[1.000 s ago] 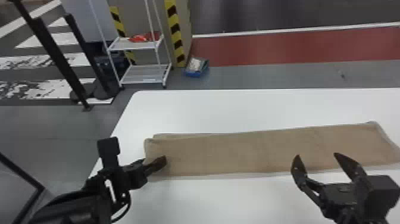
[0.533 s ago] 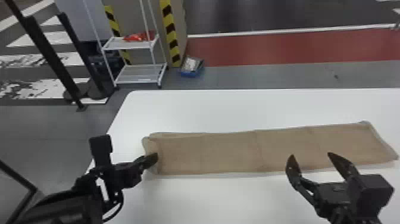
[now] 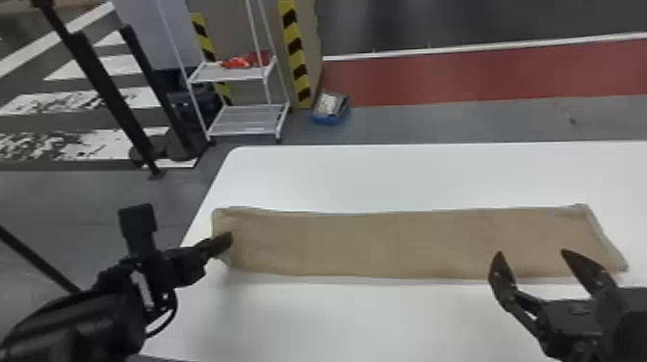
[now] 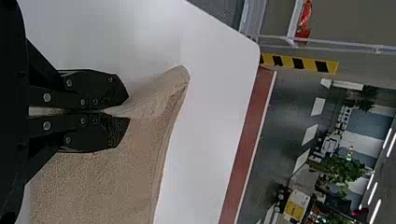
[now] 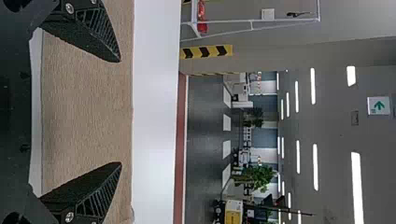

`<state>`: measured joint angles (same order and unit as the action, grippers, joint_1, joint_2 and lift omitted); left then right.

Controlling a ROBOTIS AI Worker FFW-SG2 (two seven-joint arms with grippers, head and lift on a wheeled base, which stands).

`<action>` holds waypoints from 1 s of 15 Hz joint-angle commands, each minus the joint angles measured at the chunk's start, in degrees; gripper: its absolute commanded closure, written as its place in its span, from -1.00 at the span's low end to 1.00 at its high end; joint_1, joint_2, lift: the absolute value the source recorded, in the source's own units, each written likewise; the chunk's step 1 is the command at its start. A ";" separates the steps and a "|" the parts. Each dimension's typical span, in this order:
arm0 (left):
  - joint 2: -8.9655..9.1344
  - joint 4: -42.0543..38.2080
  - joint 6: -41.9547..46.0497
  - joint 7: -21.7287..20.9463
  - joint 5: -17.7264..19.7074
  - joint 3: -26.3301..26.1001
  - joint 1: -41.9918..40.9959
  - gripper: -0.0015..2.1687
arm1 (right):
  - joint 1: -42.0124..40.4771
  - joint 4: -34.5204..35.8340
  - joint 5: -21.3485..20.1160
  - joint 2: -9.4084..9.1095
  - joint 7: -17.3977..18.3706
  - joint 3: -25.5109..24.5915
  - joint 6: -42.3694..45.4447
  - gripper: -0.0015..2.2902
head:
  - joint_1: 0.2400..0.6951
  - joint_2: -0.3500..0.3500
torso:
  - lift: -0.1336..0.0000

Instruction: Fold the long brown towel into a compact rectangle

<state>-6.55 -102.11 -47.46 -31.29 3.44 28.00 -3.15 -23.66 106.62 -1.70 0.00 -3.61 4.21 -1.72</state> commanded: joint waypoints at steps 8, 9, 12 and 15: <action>0.66 -23.66 -26.51 2.29 0.43 -10.07 2.09 0.98 | -0.33 0.08 0.47 -0.05 0.10 -1.05 0.53 -0.91 | 1.00 0.68 | -0.42; 0.92 -26.56 -30.02 3.61 -0.45 -15.08 3.32 0.98 | -0.42 0.17 0.73 -0.05 0.19 -1.49 0.53 -0.91 | 1.00 0.59 | -0.42; 4.44 -28.14 -37.76 6.42 -6.25 -29.67 10.27 0.98 | -0.51 0.52 1.79 -0.05 0.45 -2.11 0.70 -0.91 | 1.00 0.27 | -0.42; 6.70 -21.55 -37.58 11.16 -15.92 -43.73 14.92 0.98 | -0.95 1.05 2.05 0.00 0.45 -2.11 0.70 -0.91 | 1.00 -0.15 | -0.42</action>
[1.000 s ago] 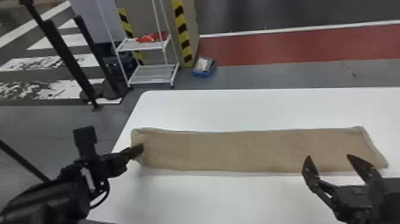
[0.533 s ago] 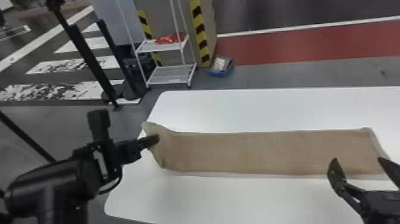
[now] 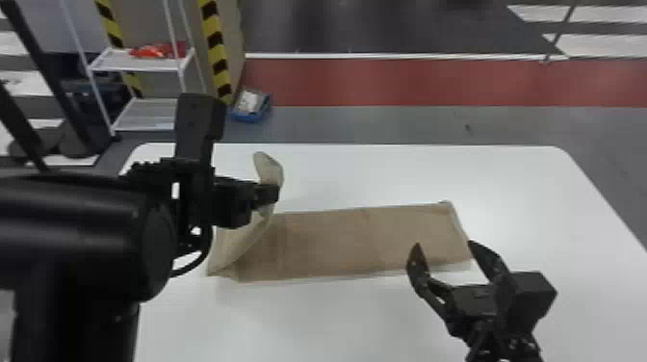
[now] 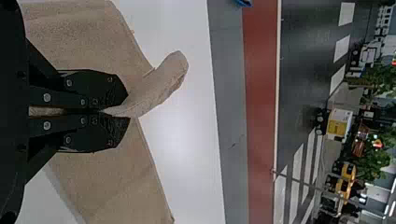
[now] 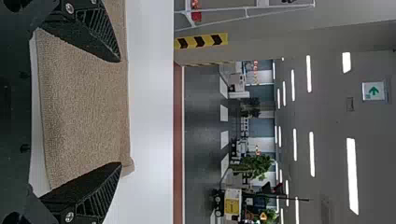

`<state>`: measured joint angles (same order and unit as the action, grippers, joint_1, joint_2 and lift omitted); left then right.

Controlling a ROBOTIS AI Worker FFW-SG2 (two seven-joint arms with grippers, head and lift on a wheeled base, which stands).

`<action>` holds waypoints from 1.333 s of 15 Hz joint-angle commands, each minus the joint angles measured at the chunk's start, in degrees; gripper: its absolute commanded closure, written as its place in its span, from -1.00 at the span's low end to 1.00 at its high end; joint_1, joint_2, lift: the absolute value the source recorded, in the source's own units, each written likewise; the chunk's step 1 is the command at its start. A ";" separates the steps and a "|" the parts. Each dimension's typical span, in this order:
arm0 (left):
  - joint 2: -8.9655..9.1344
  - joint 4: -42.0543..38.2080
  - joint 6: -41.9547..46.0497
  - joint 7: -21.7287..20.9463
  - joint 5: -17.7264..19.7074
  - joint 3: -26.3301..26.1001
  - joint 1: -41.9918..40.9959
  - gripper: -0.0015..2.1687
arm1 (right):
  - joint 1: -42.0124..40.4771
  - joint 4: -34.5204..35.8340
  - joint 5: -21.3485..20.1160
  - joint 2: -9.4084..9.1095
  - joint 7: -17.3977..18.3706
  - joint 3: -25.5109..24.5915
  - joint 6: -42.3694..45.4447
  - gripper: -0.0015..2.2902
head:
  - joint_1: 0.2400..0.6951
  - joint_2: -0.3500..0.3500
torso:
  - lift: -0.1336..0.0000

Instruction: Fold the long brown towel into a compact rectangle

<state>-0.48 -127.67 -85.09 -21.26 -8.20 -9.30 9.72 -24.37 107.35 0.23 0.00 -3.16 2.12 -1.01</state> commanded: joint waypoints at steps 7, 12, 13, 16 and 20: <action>0.63 18.60 11.82 20.21 -4.90 -23.49 4.25 0.89 | -1.03 1.02 0.65 0.53 0.09 -0.62 0.00 -0.91 | 1.00 -0.46 | -0.42; 0.63 21.76 20.08 23.19 -3.93 -26.47 1.79 -1.00 | -1.29 1.46 0.65 0.53 0.09 -0.80 0.00 -0.91 | 1.00 -0.58 | -0.42; 0.63 21.23 20.26 22.75 -3.93 -27.18 1.00 -0.98 | -1.12 1.46 0.65 0.53 0.09 -0.71 -0.18 -0.91 | 1.00 -0.61 | -0.42; 0.63 19.39 20.26 22.58 -4.10 -28.23 -0.58 -0.97 | -0.59 1.37 0.65 0.35 0.09 -0.36 -0.53 -0.91 | 1.00 -0.70 | -0.42; 0.63 11.48 27.82 22.75 -4.46 -22.17 -8.14 -0.97 | 3.45 1.19 0.21 0.35 -0.70 -0.09 -6.51 -0.92 | 1.00 -0.73 | -0.42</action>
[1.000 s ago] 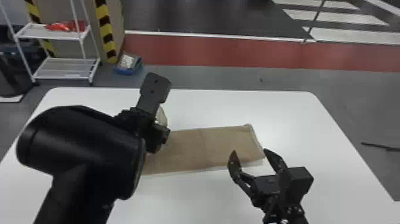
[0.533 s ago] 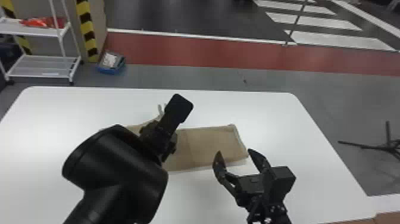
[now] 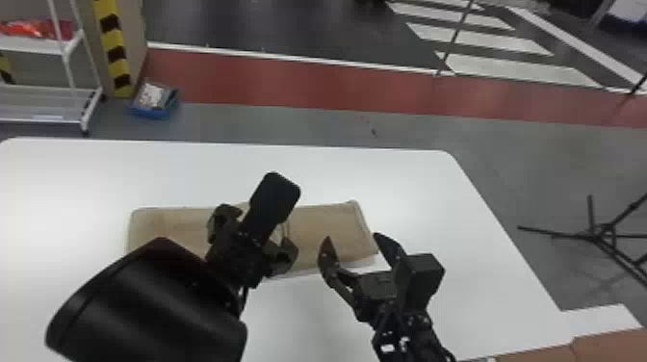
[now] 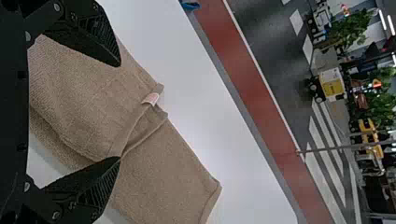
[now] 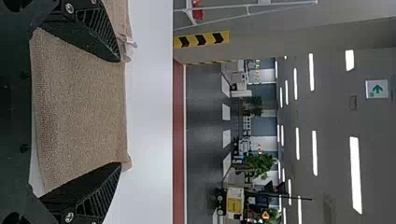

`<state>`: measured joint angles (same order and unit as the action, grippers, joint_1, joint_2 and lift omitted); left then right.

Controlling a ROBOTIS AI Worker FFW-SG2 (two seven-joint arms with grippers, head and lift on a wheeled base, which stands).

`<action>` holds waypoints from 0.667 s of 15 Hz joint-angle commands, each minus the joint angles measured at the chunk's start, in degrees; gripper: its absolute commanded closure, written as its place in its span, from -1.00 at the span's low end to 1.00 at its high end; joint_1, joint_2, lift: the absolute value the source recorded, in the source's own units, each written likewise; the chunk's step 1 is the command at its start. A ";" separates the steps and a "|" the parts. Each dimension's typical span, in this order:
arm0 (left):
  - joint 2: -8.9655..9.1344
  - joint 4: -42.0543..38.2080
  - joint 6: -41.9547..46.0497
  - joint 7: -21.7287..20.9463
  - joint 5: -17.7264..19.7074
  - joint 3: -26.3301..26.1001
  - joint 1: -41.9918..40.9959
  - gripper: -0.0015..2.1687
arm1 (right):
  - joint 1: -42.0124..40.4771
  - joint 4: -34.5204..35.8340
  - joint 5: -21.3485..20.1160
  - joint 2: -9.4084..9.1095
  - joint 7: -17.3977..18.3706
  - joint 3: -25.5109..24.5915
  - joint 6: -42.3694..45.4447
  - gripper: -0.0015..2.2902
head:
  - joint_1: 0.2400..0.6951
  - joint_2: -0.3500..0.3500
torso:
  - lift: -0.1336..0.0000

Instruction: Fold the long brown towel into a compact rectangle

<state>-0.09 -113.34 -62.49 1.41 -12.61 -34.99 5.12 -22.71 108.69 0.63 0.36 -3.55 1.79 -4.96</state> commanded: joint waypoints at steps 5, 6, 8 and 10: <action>-0.88 -7.33 30.71 0.88 6.37 20.05 -17.34 -0.97 | 11.55 -6.65 -0.11 -0.18 -4.10 3.39 -12.58 -0.92 | 1.00 -0.42 | -0.42; -1.50 -7.42 33.87 0.79 7.60 22.51 -19.54 -0.97 | 13.49 -8.06 -0.11 -0.27 -5.50 4.27 -13.63 -0.92 | 1.00 -0.34 | -0.42; -2.38 -6.71 44.24 0.96 9.62 25.41 -23.84 -0.97 | 16.74 -11.04 -0.11 -0.36 -8.05 6.12 -15.92 -0.92 | 1.00 -0.08 | -0.42; -2.46 -5.13 54.61 1.76 11.73 27.69 -26.83 -0.97 | 19.73 -14.91 -0.11 -0.41 -8.67 7.70 -16.10 -0.92 | 1.00 0.06 | -0.42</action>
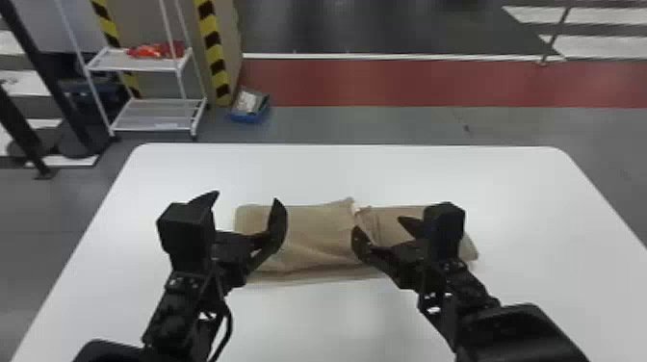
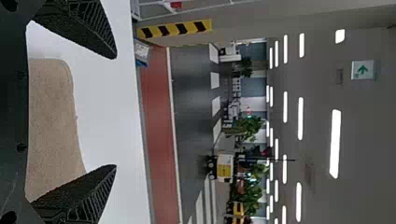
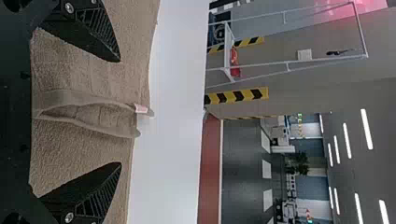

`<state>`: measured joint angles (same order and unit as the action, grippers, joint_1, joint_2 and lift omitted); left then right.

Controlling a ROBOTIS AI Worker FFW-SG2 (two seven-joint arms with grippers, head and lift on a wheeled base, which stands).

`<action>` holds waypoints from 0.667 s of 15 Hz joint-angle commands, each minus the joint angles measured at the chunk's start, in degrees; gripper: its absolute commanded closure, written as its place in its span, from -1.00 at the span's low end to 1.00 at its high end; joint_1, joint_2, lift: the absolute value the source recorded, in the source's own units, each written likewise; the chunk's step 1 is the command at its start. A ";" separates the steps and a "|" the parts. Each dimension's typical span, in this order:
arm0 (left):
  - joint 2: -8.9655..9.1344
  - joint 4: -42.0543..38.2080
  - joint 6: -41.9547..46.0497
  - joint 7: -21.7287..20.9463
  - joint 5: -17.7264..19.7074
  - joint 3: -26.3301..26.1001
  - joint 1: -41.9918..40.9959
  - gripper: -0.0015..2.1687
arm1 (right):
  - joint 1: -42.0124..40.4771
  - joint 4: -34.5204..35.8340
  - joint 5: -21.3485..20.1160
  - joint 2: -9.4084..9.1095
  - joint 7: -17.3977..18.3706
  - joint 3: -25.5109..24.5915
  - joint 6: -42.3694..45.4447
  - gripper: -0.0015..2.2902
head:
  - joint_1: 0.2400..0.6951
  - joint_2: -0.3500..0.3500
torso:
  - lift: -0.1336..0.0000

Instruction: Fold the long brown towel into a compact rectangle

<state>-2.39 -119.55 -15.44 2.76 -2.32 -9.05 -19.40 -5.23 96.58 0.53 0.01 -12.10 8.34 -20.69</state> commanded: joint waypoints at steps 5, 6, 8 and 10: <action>-0.87 4.59 16.70 0.41 4.87 3.42 -5.03 -0.97 | 7.34 -9.75 0.97 -0.06 -0.82 2.20 -1.07 -0.91 | 1.00 0.34 | -0.42; -0.95 5.11 17.23 0.23 5.22 3.42 -5.03 -0.97 | 7.52 -10.27 0.97 -0.06 -0.82 1.94 -1.07 -0.91 | 1.00 0.35 | -0.42; -1.13 5.73 17.76 -0.03 6.10 3.34 -4.77 -0.97 | 7.96 -11.68 1.05 -0.01 -0.82 1.50 -1.07 -0.91 | 1.00 0.35 | -0.42; -1.39 6.43 18.29 -0.03 6.27 2.63 -4.24 -0.97 | 8.05 -12.65 1.05 -0.01 -0.82 0.97 -0.89 -0.91 | 1.00 0.33 | -0.42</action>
<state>-3.60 -113.62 2.52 2.72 3.78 -5.96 -24.00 2.67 84.72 1.55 0.00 -12.92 9.69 -21.72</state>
